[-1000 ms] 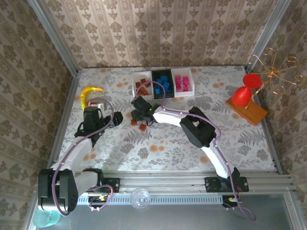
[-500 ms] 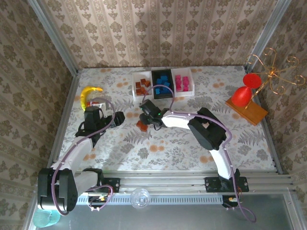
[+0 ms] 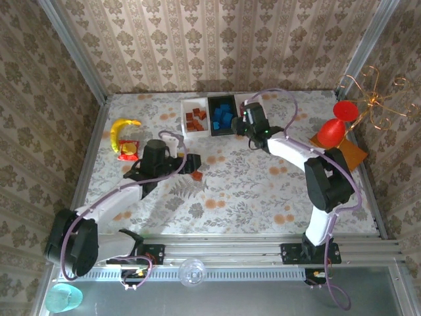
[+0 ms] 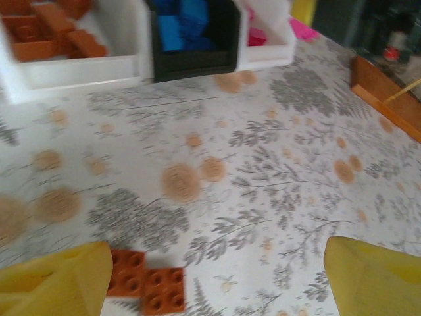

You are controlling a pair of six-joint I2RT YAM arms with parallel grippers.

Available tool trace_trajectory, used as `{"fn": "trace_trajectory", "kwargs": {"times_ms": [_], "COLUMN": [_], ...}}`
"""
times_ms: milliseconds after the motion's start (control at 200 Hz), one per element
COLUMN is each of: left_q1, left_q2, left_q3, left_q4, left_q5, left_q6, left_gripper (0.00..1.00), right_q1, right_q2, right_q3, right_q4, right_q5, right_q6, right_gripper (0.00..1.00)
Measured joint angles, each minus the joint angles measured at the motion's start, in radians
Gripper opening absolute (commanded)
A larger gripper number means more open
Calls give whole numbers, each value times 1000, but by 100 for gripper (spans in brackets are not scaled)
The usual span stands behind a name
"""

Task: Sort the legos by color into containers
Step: Place the lego in the container.

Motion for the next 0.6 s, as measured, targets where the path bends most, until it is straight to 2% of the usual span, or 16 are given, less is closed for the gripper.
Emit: {"fn": "trace_trajectory", "kwargs": {"times_ms": [240,400,600], "left_q1": [-61,-67,-65], "left_q2": [57,58,58], "left_q3": [45,45,50], "left_q4": [25,23,-18], "left_q5": [-1,-13,-59], "left_q6": [0,0,14], "left_gripper": [85,85,86], "right_q1": [-96,-132,-138], "right_q2": [202,361,345], "right_q3": [249,436,420], "right_q4": [-58,-142,-166], "right_q5": [67,77,42], "right_q6": [-13,-26,-44], "right_gripper": [38,50,64]}}
